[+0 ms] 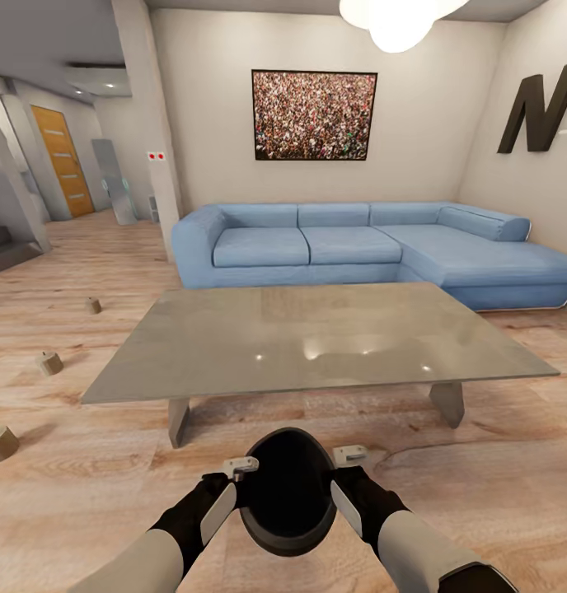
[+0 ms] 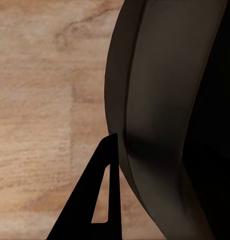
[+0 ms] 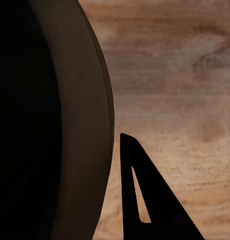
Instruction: Place each of the two pumpkins and all three candles from the living room inside a cabinet in the living room (use any cabinet), then make sure every cabinet is closed, and position the cauldron so it is next to a table in the living room.
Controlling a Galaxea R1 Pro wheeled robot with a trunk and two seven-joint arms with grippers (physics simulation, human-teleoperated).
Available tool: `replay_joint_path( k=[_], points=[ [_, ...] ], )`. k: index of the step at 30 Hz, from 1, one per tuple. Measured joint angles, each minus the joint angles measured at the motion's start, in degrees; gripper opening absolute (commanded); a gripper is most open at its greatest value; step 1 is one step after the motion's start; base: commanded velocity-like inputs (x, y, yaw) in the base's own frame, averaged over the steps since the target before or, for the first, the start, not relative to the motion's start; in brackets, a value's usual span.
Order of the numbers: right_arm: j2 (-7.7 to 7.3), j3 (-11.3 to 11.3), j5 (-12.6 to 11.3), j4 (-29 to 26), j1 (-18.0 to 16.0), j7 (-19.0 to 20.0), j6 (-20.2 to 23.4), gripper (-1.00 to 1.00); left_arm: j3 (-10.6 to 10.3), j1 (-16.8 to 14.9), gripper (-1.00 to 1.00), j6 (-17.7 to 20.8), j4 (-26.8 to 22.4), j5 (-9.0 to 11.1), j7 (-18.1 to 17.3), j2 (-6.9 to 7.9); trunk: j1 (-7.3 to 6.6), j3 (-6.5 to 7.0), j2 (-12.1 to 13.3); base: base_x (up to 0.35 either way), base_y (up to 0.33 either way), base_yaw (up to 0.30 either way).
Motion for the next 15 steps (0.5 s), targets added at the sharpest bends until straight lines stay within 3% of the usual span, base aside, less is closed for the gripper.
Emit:
replay_joint_path(
  k=[15],
  points=[
    [0.0,0.0,0.0,0.1,0.0,0.0,-0.2,-1.0,0.0,0.0,-1.0,-0.1,0.1,-0.1,-0.1,0.0,0.01,0.0,0.0,0.009,0.0,0.0]
  ],
)
